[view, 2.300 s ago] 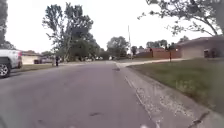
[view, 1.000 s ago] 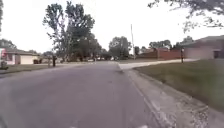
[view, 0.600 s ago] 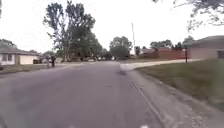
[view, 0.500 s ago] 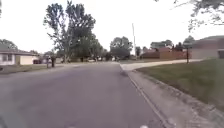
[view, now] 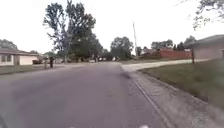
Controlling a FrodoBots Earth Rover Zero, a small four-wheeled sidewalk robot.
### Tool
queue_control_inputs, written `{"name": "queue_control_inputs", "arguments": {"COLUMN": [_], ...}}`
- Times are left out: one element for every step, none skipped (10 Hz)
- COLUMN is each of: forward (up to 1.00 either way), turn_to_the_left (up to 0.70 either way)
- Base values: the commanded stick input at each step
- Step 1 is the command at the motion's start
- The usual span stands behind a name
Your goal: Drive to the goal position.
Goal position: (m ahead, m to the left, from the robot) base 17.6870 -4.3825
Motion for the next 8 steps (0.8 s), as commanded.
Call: {"name": "queue_control_inputs", "arguments": {"forward": [1.0,1.0,1.0,1.0,1.0,1.0,1.0,1.0], "turn_to_the_left": [-0.31,-0.3,-0.1,0.0,0.0,0.0,0.0,0.0]}}
